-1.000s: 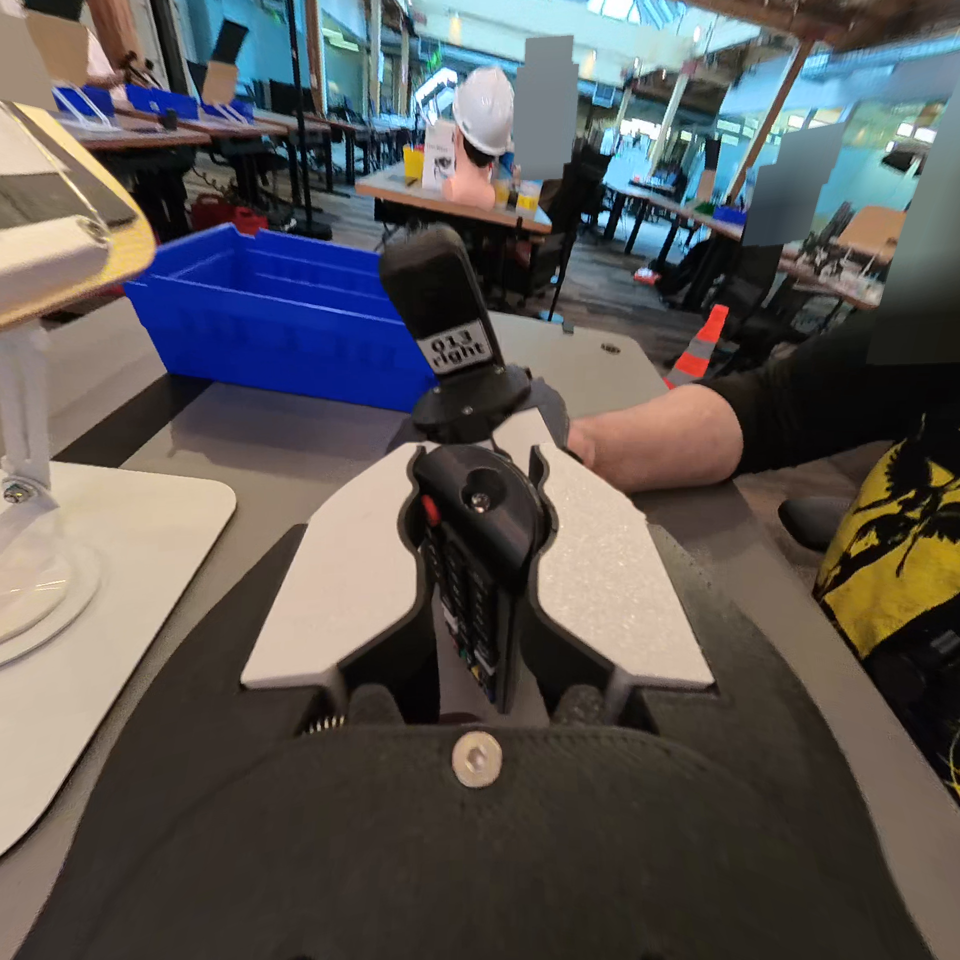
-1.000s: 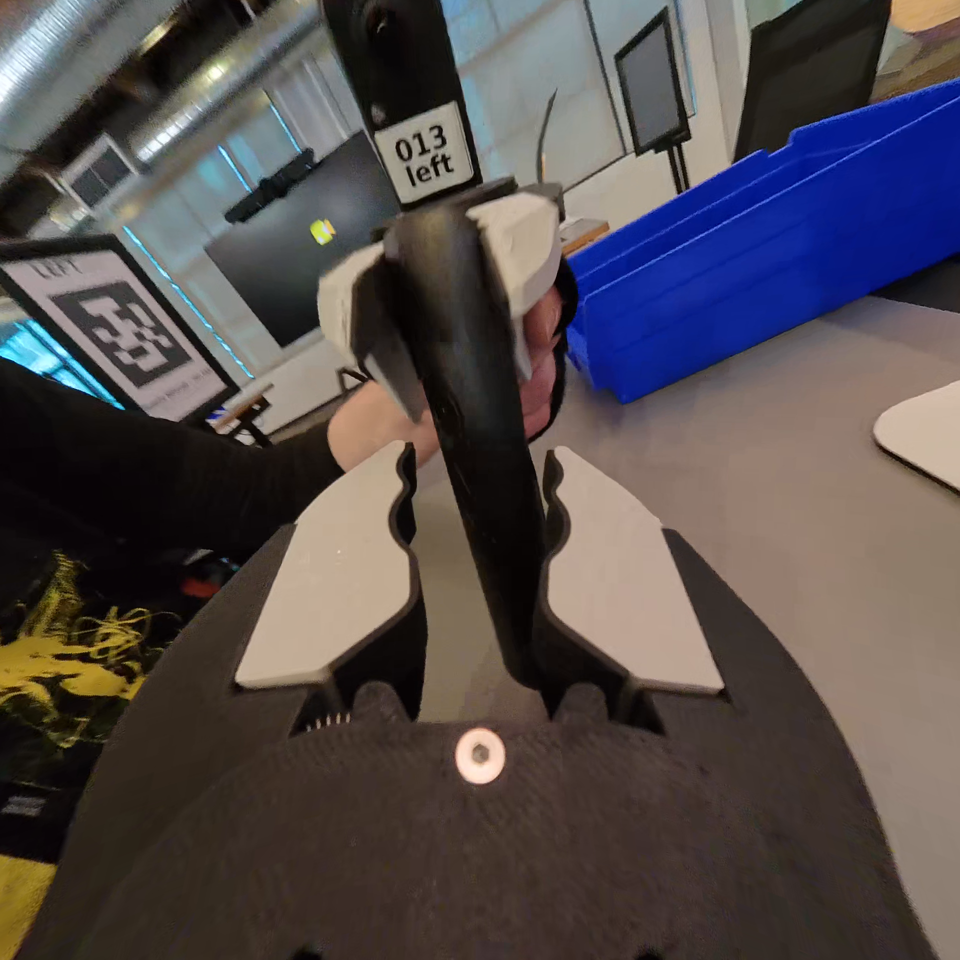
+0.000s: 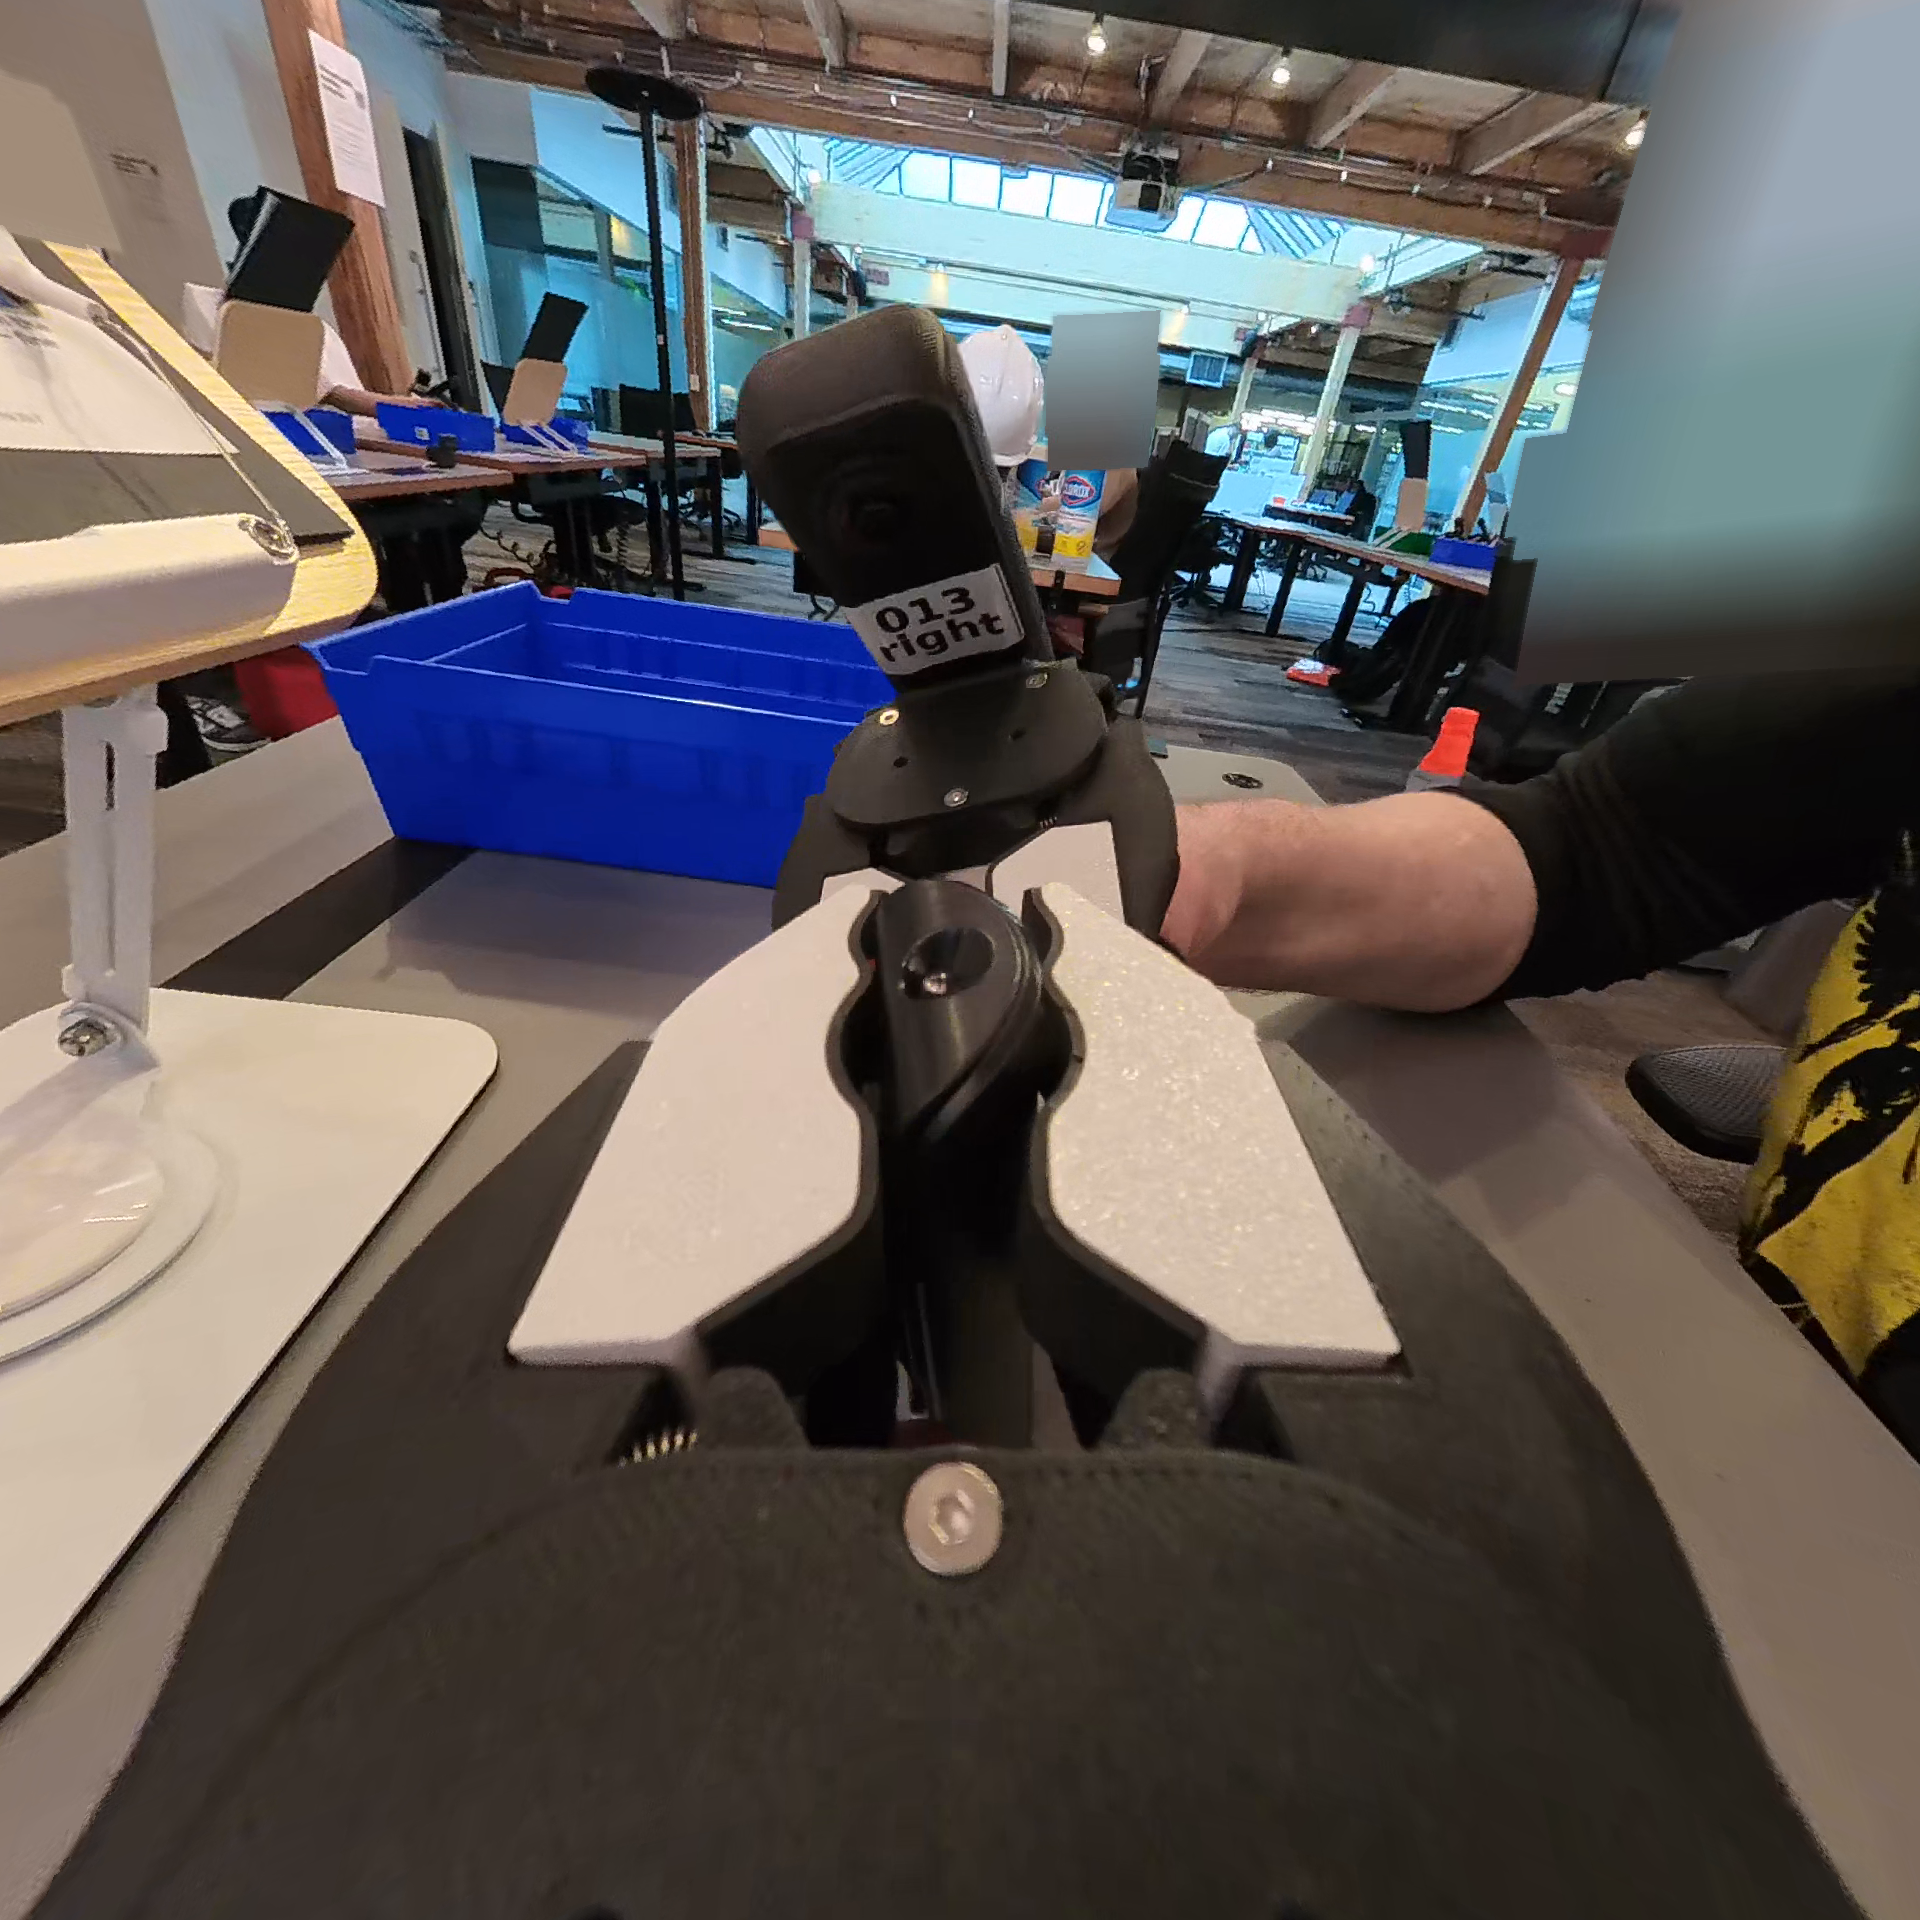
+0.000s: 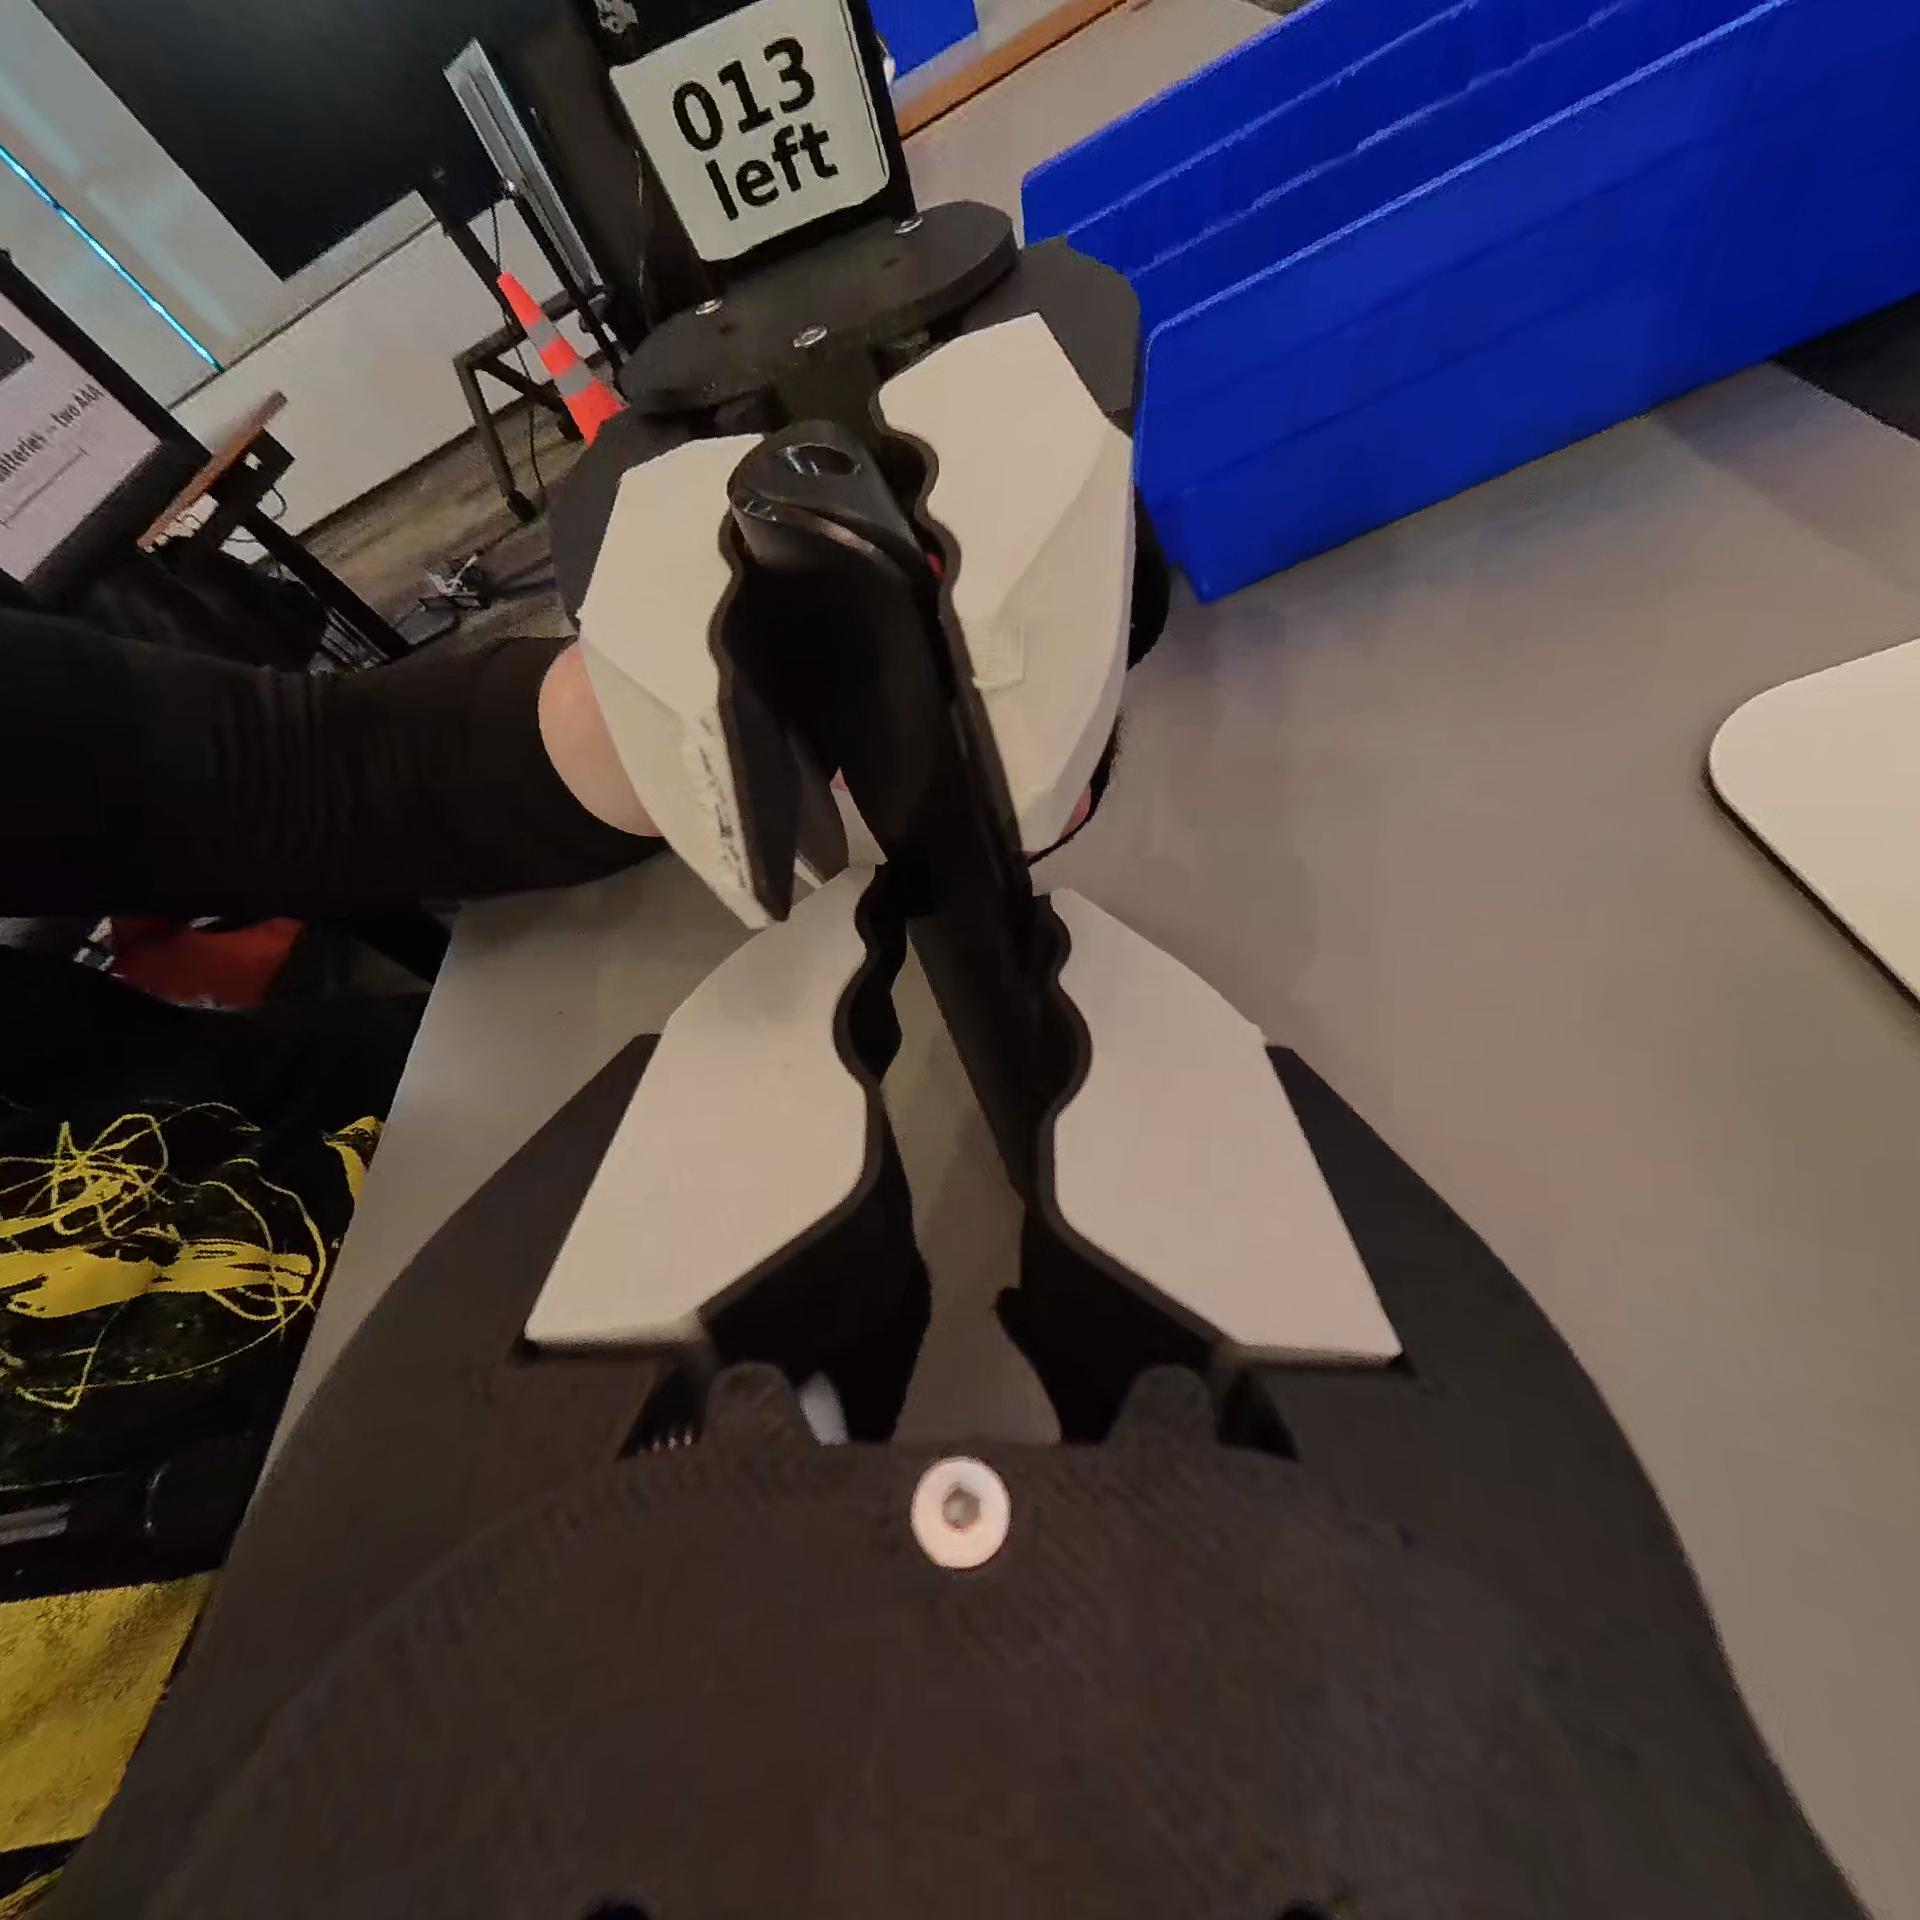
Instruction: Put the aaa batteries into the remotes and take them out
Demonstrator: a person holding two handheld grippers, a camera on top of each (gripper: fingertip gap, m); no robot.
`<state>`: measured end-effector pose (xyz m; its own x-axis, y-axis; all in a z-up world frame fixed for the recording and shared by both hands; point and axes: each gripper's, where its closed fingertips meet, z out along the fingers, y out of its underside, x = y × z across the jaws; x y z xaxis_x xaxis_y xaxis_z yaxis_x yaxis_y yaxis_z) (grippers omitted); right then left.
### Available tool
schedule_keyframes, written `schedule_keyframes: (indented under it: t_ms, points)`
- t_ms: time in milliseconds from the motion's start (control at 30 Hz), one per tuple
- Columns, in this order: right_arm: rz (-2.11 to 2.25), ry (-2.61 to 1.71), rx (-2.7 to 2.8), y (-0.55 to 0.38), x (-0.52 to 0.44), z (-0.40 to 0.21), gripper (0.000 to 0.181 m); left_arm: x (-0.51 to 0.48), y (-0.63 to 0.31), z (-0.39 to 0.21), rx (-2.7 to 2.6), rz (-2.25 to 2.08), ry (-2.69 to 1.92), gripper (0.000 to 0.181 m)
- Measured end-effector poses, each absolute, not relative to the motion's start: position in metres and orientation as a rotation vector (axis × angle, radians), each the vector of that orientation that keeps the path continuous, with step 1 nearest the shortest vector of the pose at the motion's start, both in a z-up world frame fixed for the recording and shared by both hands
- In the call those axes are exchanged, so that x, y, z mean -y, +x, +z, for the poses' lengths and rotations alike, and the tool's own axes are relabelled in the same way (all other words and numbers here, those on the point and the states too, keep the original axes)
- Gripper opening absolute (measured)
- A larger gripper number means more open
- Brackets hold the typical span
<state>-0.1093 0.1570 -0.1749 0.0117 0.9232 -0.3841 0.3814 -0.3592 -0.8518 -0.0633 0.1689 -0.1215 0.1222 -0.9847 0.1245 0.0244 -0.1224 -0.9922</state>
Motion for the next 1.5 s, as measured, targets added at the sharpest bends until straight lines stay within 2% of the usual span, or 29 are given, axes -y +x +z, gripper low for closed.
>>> schedule_keyframes:
  t_ms: [300, 1167, 1500]
  points:
    - [1.531, -1.744, 1.160, -0.111, -0.155, -0.169, 0.026, -0.166, -0.065, -0.118, -0.978, -1.154, -1.295, 0.025]
    - [1.189, -1.905, 1.353, -0.112, -0.146, -0.173, 0.027, -0.157, -0.071, -0.119, -0.968, -1.058, -1.332, 0.025]
    - [1.206, -1.936, 1.390, -0.110, -0.146, -0.175, 0.027, -0.161, -0.069, -0.121, -0.953, -1.023, -1.378, 0.026]
